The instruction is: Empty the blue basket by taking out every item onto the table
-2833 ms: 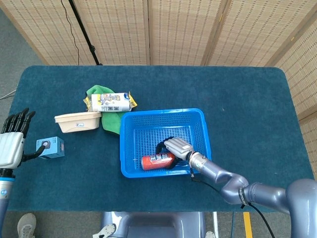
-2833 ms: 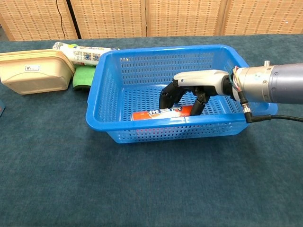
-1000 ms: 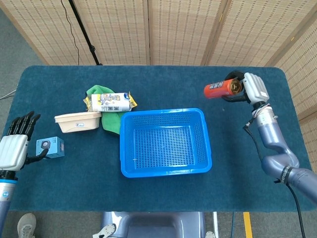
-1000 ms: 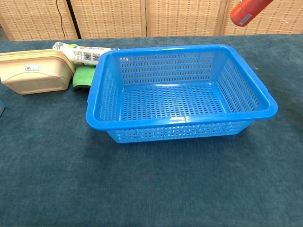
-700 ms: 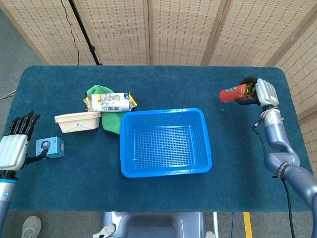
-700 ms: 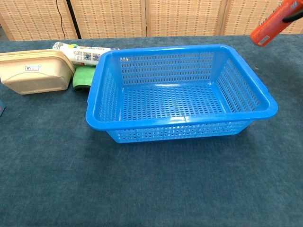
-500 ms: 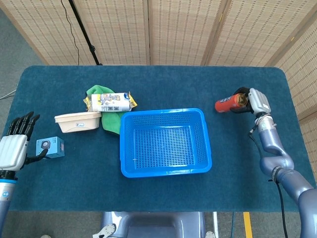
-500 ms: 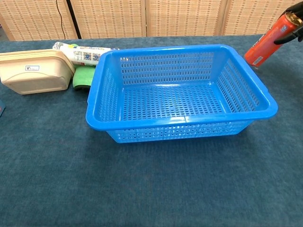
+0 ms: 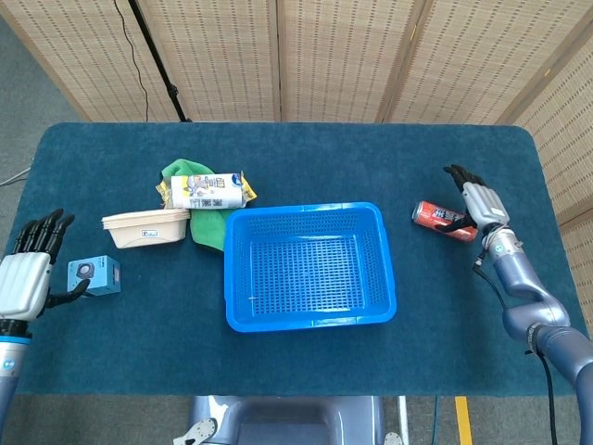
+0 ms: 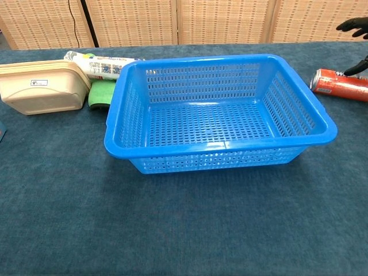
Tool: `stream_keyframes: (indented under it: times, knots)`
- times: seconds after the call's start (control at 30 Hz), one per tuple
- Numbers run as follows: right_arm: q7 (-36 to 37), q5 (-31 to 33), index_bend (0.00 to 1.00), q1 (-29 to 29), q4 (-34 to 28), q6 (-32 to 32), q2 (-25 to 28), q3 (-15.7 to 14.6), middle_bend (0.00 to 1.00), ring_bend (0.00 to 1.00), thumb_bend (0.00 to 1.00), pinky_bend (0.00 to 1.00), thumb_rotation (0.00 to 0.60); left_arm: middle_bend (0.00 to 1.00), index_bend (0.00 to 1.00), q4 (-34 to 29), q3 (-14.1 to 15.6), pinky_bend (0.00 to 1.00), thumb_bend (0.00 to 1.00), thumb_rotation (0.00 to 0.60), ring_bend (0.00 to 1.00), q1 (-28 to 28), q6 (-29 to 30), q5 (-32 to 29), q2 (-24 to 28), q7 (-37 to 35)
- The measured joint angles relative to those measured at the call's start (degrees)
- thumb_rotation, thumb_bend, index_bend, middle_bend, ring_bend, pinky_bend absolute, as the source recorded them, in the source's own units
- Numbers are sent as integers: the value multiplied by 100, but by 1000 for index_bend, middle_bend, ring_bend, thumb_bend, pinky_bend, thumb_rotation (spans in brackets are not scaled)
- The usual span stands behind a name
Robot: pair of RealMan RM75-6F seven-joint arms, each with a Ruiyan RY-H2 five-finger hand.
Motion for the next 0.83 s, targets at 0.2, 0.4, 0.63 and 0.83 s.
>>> stream_keyframes:
  times: [0.2,0.4,0.63,0.83]
  knots:
    - [-152,-61,0,-223,-755,203,466,-71,0,0,0,0,600,0,0,-24,32,0,204,600,0,21,28,73,6,3]
    - [-684,-155,0,-686,-1694,1112,962,-138,0,0,0,0,600,0,0,-15,129,0,203,600,0,134,212,200,-53,166]
    - [-1817,-224,0,-1503,-2366,2754,1156,-210,0,0,0,0,600,0,0,187,348,0,199,600,0,379,369,232,-206,212]
    - [-2591,-419,0,-2190,-2444,3965,1010,-333,0,0,0,0,600,0,0,364,480,0,195,600,0,564,464,316,-234,-5]
